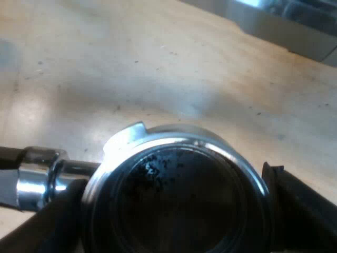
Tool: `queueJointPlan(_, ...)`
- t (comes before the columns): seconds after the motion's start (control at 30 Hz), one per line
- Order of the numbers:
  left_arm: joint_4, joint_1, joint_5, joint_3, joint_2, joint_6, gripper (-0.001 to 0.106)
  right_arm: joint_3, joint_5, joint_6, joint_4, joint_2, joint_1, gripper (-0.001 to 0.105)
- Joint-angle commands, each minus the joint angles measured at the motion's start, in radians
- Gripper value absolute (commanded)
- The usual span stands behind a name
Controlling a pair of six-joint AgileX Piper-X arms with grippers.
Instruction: Put the handle in the coffee machine
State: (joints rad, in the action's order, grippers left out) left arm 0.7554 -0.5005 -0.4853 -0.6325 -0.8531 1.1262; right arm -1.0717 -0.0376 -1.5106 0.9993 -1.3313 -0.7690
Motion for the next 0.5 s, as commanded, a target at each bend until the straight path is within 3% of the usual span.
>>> queueJointPlan(0.03, -0.033, -0.005, -0.011, -0.001, -0.02, -0.002, 0.089, -0.008, -0.02, -0.024, 0.013, 0.035, 0.004, 0.0)
queueJointPlan(0.2, -0.07, -0.005, -0.071, -0.001, -0.054, -0.002, 0.089, -0.008, -0.035, -0.034, 0.024, 0.051, 0.004, 0.0)
queueJointPlan(0.5, -0.051, -0.005, -0.111, -0.001, -0.12, -0.009, 0.089, -0.008, -0.119, -0.009, 0.005, 0.051, 0.004, 0.0)
